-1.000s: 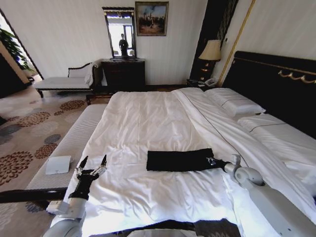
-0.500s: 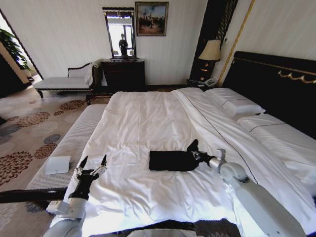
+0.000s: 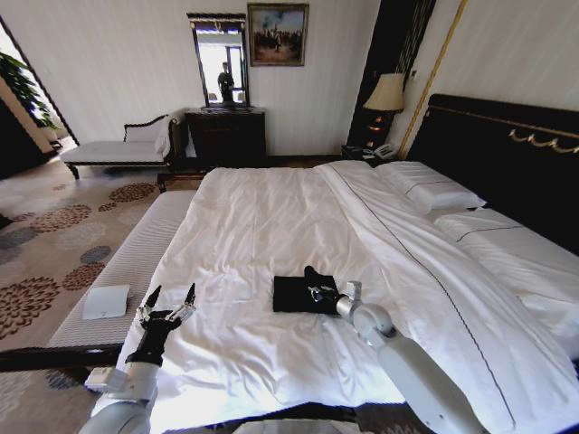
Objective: Fold the clothes on the bed.
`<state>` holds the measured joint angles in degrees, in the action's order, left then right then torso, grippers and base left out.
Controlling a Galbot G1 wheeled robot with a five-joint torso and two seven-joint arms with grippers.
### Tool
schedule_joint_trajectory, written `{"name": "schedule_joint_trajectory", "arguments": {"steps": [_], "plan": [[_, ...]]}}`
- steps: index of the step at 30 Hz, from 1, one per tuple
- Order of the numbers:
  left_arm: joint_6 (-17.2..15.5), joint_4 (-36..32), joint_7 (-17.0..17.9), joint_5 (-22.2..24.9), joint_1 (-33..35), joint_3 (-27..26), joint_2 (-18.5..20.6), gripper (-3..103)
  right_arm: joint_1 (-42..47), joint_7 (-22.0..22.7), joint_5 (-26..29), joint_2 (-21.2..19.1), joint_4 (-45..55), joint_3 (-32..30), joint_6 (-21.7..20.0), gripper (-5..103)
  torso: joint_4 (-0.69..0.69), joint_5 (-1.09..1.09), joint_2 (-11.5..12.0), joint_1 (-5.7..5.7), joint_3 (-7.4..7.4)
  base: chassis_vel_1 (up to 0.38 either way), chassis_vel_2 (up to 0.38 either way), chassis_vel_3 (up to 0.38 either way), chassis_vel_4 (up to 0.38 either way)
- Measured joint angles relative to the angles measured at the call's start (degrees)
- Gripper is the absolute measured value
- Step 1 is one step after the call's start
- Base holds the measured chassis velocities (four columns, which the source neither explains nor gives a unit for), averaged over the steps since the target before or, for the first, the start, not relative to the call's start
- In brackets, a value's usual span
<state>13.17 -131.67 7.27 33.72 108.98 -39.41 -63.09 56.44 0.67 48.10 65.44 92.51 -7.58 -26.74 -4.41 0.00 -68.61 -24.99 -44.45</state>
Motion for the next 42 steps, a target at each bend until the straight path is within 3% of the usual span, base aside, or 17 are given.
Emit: {"name": "schedule_joint_trajectory", "arguments": {"steps": [4, 15, 18, 20, 24, 26, 33, 34, 39, 42], "plan": [[0.0, 0.0, 0.0, 0.0, 0.0, 0.0, 0.0, 100, -1.0, -0.1, -1.3, 2.3, -3.0, 0.8, 1.1, 6, 0.0, -0.02, 0.0, 0.0, 0.0, 0.0, 0.0, 0.0, 0.0], [0.0, 0.0, 0.0, 0.0, 0.0, 0.0, 0.0, 100, -0.2, -1.2, -4.4, 1.7, -3.9, 1.5, 3.0, 5, -0.01, -0.01, 0.0, 0.01, 0.0, 0.0, 0.0, 0.0, 0.0], [0.0, 0.0, 0.0, 0.0, 0.0, 0.0, 0.0, 100, -0.1, -1.2, -5.7, 1.9, -3.6, 2.1, 4.7, 21, -0.02, -0.01, 0.0, 0.0, 0.0, 0.0, 0.0, 0.0, 0.0], [0.0, 0.0, 0.0, 0.0, 0.0, 0.0, 0.0, 100, -0.1, -1.2, -6.2, 2.1, -3.4, 2.4, 5.2, 21, -0.01, 0.0, 0.0, 0.01, 0.0, 0.0, 0.0, 0.0, 0.0], [0.0, 0.0, 0.0, 0.0, 0.0, 0.0, 0.0, 100, 0.0, -0.7, -8.1, 2.9, -2.8, 3.4, 7.0, 42, -0.01, -0.01, 0.0, 0.01, 0.0, 0.0, 0.0, 0.0, 0.0], [0.0, 0.0, 0.0, 0.0, 0.0, 0.0, 0.0, 100, 0.0, -0.6, -8.4, 3.2, -2.6, 3.6, 7.3, 42, -0.01, -0.01, 0.0, 0.01, 0.0, 0.0, 0.0, 0.0, 0.0], [0.0, 0.0, 0.0, 0.0, 0.0, 0.0, 0.0, 100, 2.1, -0.2, -9.6, 2.5, 3.1, 4.5, 7.9, 75, -0.01, 0.0, 0.0, 0.01, 0.0, 0.0, 0.0, 0.0, 0.0], [0.0, 0.0, 0.0, 0.0, 0.0, 0.0, 0.0, 100, 2.1, -0.2, -9.6, 2.5, 3.1, 4.5, 7.9, 75, -0.01, 0.0, 0.0, 0.01, 0.0, 0.0, 0.0, 0.0, 0.0], [0.0, 0.0, 0.0, 0.0, 0.0, 0.0, 0.0, 100, 3.5, -0.3, -10.3, 2.4, 6.2, 3.8, 12.8, 91, 0.0, -0.01, 0.0, 0.01, 0.01, 0.0, 0.0, 0.0, 0.0], [0.0, 0.0, 0.0, 0.0, 0.0, 0.0, 0.0, 100, 4.7, 0.6, -15.5, 2.6, 5.5, 1.7, 19.0, 99, 0.0, 0.0, 0.0, 0.01, 0.0, 0.0, 0.0, 0.0, 0.0]]}}
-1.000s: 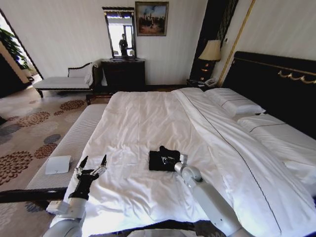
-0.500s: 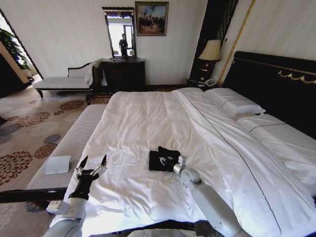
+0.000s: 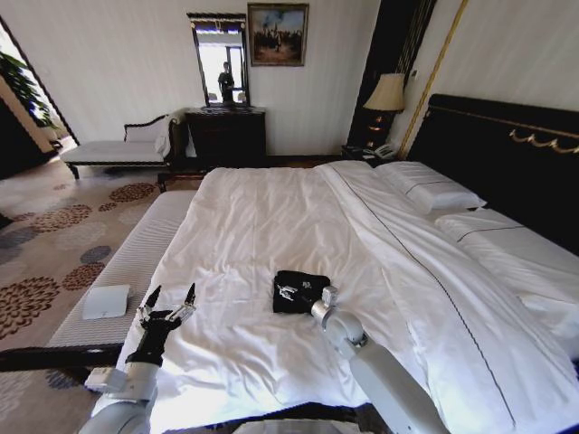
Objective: Fold the clothes on the bed.
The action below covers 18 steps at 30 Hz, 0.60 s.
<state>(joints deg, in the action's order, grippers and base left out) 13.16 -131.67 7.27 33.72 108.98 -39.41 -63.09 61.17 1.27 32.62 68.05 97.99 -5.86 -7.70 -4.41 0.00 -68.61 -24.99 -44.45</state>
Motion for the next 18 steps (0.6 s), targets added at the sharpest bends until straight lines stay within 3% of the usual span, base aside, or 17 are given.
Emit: {"name": "schedule_joint_trajectory", "arguments": {"steps": [8, 11, 18], "plan": [[0.0, 0.0, 0.0, 0.0, 0.0, 0.0, 0.0, 100, 5.1, 2.5, -10.2, -1.1, -1.3, -8.1, 9.4, 100, 0.0, 0.0, 0.0, 0.0, 0.0, 0.0, 0.0, 0.0, 0.0], [0.0, 0.0, 0.0, 0.0, 0.0, 0.0, 0.0, 100, 10.0, 2.8, -16.2, -1.7, -0.1, -15.2, 13.0, 100, -0.02, 0.01, 0.0, 0.0, 0.0, 0.0, 0.0, 0.0, 0.0], [0.0, 0.0, 0.0, 0.0, 0.0, 0.0, 0.0, 100, 19.3, 1.0, -19.0, 0.8, 5.1, -26.0, 17.9, 100, -0.02, 0.0, 0.0, 0.0, 0.01, 0.0, 0.0, 0.0, 0.0]]}}
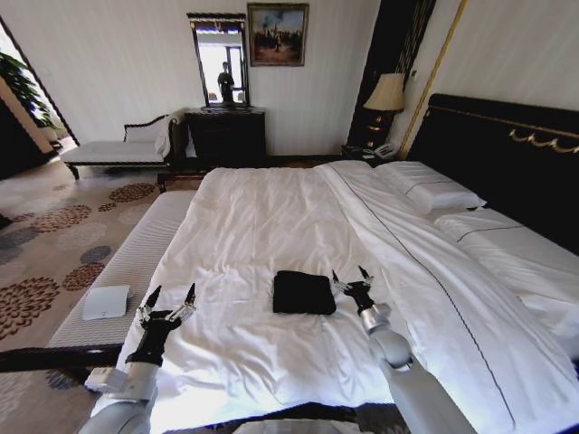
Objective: Fold the clothes on the bed.
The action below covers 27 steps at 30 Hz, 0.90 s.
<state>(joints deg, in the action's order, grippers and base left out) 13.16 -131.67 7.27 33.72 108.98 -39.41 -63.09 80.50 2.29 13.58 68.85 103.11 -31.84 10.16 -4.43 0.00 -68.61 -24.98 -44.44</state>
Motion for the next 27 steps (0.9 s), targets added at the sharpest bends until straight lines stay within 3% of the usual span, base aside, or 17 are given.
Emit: {"name": "schedule_joint_trajectory", "arguments": {"steps": [4, 12, 27], "plan": [[0.0, 0.0, 0.0, 0.0, 0.0, 0.0, 0.0, 100, 4.7, -2.3, -3.0, 2.1, 3.7, -4.4, 2.9, 100, 0.01, 0.0, 0.0, 0.01, 0.0, 0.0, 0.0, 0.0, 0.0], [0.0, 0.0, 0.0, 0.0, 0.0, 0.0, 0.0, 100, 6.4, -2.7, -3.3, 1.7, 6.0, -7.4, 3.1, 100, 0.01, -0.01, 0.0, 0.01, 0.0, 0.0, 0.0, 0.0, 0.0], [0.0, 0.0, 0.0, 0.0, 0.0, 0.0, 0.0, 100, 6.2, -2.6, -2.9, 1.4, 6.1, -7.4, 2.6, 100, 0.02, 0.0, 0.0, 0.0, -0.01, 0.0, 0.0, 0.0, 0.0]]}}
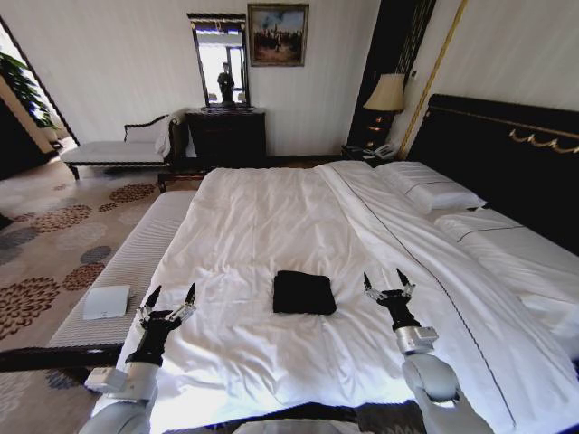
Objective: Fold the clothes on the bed.
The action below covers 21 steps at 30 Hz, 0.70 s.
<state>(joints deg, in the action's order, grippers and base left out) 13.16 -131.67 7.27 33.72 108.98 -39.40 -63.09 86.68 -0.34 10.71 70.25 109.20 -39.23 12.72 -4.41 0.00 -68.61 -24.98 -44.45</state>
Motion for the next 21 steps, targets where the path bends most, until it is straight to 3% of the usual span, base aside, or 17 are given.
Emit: {"name": "schedule_joint_trajectory", "arguments": {"steps": [21], "plan": [[0.0, 0.0, 0.0, 0.0, 0.0, 0.0, 0.0, 100, -0.1, 0.1, 0.1, 0.0, -0.2, 0.2, -0.2, 100, 0.0, 0.0, 0.0, -0.01, 0.0, 0.0, 0.0, 0.0, 0.0]]}}
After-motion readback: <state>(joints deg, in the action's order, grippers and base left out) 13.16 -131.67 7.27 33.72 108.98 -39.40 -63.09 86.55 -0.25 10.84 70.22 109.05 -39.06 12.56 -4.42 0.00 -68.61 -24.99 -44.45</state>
